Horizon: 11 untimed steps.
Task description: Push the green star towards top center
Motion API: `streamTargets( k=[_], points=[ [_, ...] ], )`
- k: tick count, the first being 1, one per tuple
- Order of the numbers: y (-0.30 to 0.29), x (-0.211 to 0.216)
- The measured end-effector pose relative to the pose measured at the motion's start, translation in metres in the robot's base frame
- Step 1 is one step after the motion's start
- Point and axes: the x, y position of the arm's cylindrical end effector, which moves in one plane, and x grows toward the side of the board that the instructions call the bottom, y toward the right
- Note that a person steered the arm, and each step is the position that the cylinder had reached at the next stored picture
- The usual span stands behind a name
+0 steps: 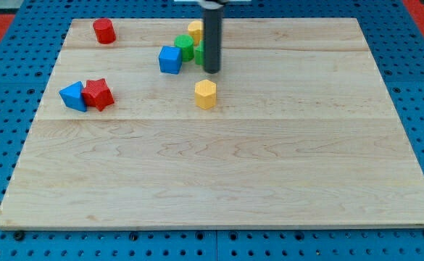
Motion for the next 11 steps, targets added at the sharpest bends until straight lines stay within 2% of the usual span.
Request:
streamTargets(
  k=[1,2,3,5,7,8,10,11],
  points=[
    [-0.013,-0.011],
    [0.033,-0.038],
    [0.083,-0.048],
    [0.006,-0.018],
    [0.015,-0.062],
    [0.033,-0.067],
    [0.165,-0.068],
    [0.109,-0.044]
  ],
)
